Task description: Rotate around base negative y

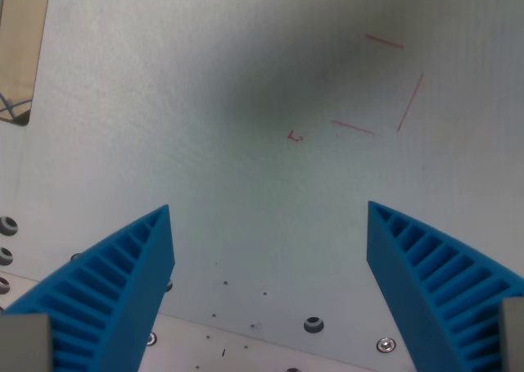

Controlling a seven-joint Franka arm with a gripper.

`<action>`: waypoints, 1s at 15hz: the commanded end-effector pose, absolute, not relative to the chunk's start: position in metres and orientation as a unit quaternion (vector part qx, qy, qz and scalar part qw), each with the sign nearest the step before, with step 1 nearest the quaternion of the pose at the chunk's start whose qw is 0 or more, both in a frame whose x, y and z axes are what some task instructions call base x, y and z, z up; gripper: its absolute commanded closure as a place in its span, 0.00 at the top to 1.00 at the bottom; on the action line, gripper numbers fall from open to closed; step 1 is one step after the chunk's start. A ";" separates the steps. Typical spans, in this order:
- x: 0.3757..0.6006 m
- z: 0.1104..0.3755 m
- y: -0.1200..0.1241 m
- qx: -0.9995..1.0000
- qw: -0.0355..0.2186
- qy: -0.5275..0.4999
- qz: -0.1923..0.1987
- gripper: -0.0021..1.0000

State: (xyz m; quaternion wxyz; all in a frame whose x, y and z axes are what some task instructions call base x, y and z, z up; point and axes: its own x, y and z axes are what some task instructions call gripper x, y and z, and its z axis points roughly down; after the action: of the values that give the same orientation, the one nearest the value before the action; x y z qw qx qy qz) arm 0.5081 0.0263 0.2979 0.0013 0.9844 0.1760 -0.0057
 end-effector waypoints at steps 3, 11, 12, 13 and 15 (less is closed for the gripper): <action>0.508 0.299 0.026 0.984 0.005 0.176 0.013 1.00; 0.508 0.299 0.026 0.983 0.013 0.176 0.059 1.00; 0.508 0.299 0.026 0.982 0.014 0.176 0.065 1.00; 0.508 0.299 0.026 0.982 0.015 0.176 0.071 1.00; 0.508 0.299 0.026 0.981 0.017 0.176 0.082 1.00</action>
State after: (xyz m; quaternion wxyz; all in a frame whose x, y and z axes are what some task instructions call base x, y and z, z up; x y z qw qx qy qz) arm 0.5151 0.0267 0.3001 0.0034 0.9843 0.1760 0.0118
